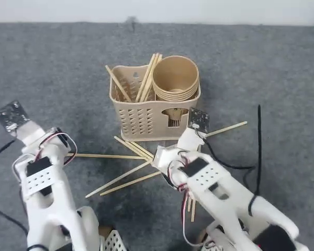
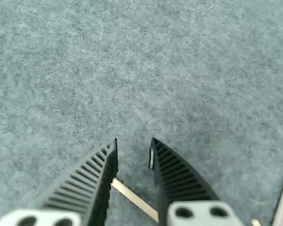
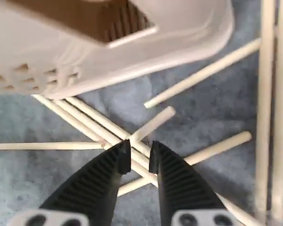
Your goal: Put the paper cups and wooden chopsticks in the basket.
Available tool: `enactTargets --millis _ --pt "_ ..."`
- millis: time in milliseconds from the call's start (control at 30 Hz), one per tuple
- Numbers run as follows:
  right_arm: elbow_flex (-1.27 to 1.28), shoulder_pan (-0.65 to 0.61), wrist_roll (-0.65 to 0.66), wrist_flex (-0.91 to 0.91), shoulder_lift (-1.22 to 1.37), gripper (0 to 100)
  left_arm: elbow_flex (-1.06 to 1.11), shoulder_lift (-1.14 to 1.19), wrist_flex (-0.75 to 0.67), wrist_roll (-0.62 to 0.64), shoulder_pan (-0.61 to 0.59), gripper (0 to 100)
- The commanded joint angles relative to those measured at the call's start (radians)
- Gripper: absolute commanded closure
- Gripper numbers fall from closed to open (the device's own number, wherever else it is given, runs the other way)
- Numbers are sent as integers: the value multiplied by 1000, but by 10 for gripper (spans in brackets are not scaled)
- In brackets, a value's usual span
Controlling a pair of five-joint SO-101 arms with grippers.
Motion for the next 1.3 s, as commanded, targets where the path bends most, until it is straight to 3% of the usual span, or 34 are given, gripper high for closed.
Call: enactTargets --millis 0,633,1167,1267 --pt "-69 16 -12 18 4 912 -42 0 -5 -14 20 891" --pt "-51 70 -9 -122 93 911 -41 0 -3 -15 23 891" --pt "-91 67 -6 -101 150 918 -41 0 -3 -15 20 891" --pt "-91 70 -5 -101 151 965 -41 0 -3 -15 20 891"
